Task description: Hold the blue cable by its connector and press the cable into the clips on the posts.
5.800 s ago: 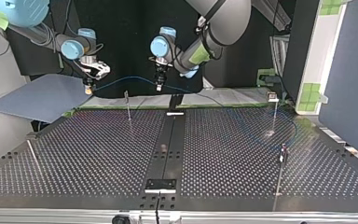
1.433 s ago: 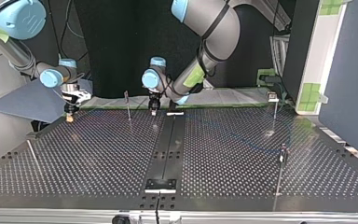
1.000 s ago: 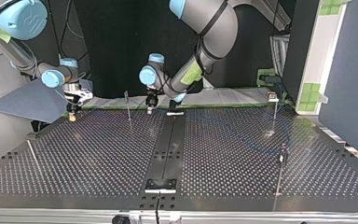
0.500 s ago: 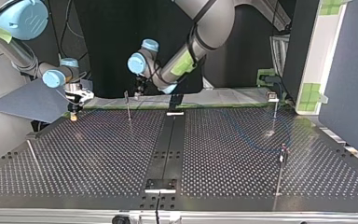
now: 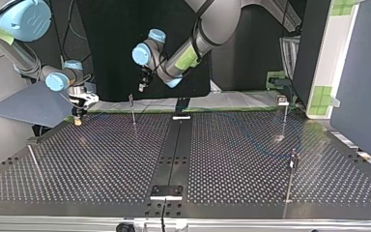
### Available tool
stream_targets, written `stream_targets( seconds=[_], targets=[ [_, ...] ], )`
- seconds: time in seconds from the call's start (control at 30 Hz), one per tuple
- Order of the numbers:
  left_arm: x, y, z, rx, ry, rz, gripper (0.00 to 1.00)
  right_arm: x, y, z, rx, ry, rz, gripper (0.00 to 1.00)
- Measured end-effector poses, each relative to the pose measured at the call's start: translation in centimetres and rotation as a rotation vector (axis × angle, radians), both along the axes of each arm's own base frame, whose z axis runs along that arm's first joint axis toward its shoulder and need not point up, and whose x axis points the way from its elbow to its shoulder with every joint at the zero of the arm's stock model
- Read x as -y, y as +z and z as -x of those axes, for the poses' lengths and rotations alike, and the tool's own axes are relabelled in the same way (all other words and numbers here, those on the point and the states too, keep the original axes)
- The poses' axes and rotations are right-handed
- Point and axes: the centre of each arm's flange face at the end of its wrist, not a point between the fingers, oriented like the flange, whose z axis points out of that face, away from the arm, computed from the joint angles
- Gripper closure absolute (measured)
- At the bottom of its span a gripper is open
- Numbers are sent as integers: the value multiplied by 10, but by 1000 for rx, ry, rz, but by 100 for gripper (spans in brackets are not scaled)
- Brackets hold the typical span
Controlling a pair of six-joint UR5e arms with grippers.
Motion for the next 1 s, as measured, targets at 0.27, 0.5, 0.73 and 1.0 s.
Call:
stream_targets(
  seconds=[0.27,0.5,0.73,1.0],
  targets=[
    [23,12,1,42,7,120,0,0,0,-1,-1,1,0,100],
    [36,14,-6,80,25,167,0,-1,0,-3,-2,4,-1,100],
    [36,-7,-11,62,54,127,0,-1,0,-4,-3,6,-1,100],
    [41,-5,-14,73,65,137,0,-2,0,-6,-3,9,-1,100]
  ],
)
